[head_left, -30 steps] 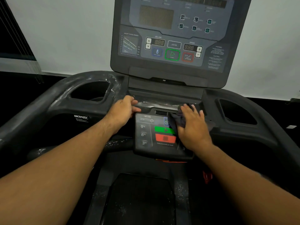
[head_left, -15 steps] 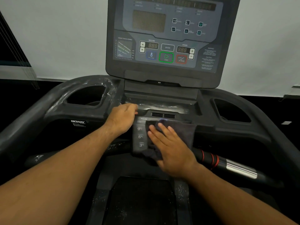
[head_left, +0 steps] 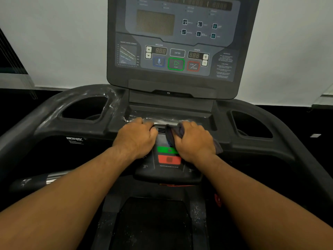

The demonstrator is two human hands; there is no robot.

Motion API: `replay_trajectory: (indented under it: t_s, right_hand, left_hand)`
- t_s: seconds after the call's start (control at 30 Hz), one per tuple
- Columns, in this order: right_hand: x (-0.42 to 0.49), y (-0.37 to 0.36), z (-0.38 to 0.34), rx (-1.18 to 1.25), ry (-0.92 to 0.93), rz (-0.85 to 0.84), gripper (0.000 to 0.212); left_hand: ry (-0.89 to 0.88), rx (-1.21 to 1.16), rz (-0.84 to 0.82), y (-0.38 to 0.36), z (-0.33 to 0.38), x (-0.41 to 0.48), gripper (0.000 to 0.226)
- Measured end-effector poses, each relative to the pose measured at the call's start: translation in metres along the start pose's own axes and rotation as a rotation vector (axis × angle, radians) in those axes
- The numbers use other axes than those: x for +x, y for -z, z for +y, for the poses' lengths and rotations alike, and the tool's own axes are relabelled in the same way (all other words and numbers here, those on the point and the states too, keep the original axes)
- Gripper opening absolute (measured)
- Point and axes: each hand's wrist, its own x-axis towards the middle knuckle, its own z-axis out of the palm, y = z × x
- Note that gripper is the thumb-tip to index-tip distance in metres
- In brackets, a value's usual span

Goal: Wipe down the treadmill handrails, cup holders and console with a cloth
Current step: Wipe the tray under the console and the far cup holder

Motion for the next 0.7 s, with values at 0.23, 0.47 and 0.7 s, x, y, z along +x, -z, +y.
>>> replay_trajectory:
  t_s: [0.23, 0.47, 0.7]
  right_hand:
    - [0.007, 0.003, 0.007, 0.140, 0.115, 0.068, 0.037]
    - [-0.024, -0.012, 0.059, 0.106, 0.537, 0.131, 0.057]
    - [0.046, 0.029, 0.081, 0.627, 0.232, 0.121, 0.039]
  left_hand:
    - [0.075, 0.103, -0.043, 0.003, 0.017, 0.016, 0.046]
    - [0.069, 0.152, 0.015, -0.005, 0.044, 0.030, 0.045]
    - [0.136, 0.345, -0.145, 0.011, 0.058, 0.055, 0.046]
